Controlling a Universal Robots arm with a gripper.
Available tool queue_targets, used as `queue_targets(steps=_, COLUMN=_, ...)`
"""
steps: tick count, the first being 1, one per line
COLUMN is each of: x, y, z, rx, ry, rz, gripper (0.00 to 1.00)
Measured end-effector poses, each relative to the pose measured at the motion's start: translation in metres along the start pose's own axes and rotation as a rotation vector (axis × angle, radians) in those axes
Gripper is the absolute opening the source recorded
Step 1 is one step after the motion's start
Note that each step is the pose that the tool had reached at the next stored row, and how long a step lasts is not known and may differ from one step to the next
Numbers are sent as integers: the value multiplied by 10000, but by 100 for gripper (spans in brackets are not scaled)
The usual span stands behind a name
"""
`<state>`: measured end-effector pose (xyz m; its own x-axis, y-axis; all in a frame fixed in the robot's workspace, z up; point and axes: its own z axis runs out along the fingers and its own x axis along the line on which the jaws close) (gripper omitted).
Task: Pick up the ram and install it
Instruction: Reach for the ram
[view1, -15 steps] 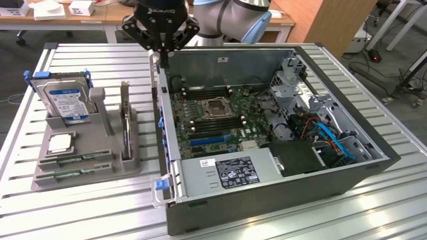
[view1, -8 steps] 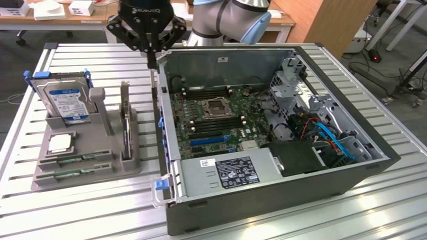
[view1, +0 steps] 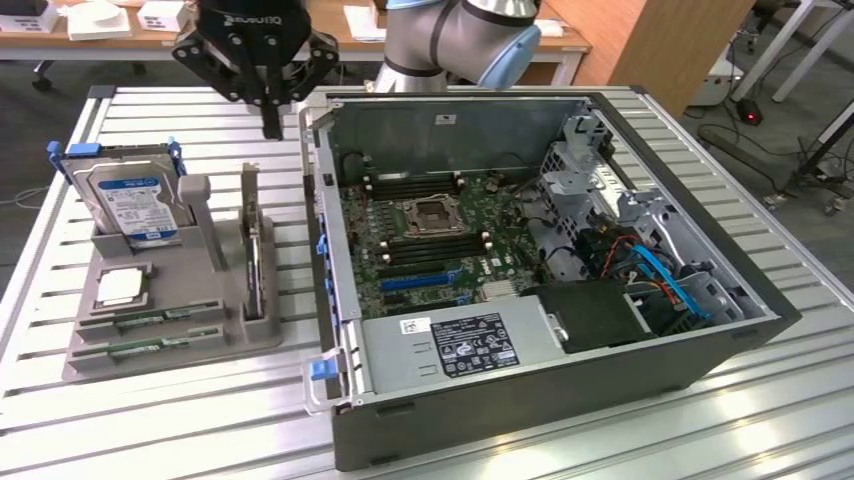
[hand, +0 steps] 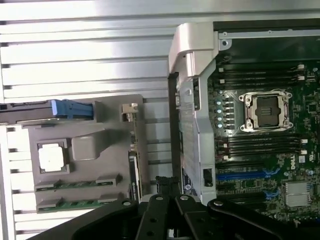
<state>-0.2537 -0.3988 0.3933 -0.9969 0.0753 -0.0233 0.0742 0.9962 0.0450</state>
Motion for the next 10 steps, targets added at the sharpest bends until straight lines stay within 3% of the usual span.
queue_targets(steps=10, x=328, y=-24, z=-8, rx=-1, ry=0, rz=0, gripper=9)
